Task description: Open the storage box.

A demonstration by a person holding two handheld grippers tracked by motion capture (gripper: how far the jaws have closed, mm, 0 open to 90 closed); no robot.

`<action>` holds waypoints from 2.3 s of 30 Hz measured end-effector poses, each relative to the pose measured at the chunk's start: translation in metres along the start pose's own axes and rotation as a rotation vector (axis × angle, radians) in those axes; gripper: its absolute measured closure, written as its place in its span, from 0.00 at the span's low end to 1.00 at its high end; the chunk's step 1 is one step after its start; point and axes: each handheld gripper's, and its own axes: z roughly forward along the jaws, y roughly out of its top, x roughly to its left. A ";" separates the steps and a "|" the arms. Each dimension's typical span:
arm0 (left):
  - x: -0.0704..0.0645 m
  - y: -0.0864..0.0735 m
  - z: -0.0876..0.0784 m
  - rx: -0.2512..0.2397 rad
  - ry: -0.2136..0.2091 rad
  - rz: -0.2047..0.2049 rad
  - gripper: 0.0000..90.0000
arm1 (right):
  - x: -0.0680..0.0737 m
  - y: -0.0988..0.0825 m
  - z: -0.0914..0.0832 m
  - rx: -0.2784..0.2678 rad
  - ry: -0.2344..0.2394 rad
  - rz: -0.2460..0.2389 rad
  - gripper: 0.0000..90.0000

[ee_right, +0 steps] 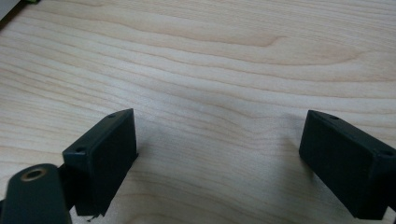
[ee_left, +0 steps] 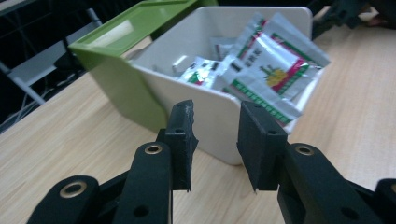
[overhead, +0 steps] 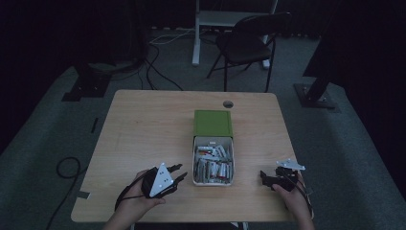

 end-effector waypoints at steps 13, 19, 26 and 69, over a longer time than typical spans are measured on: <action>0.028 -0.035 -0.009 0.037 0.090 -0.103 0.73 | 0.000 0.000 0.000 0.000 0.000 0.000 0.12; 0.038 -0.055 -0.009 0.074 0.108 -0.138 0.72 | 0.000 0.000 0.000 0.000 0.000 0.000 0.12; 0.040 -0.069 -0.010 0.102 0.109 -0.165 0.70 | 0.000 0.000 0.000 0.000 0.000 0.000 0.12; 0.074 -0.135 -0.036 0.212 0.098 -0.465 0.18 | 0.000 0.000 0.000 -0.001 0.000 -0.004 0.12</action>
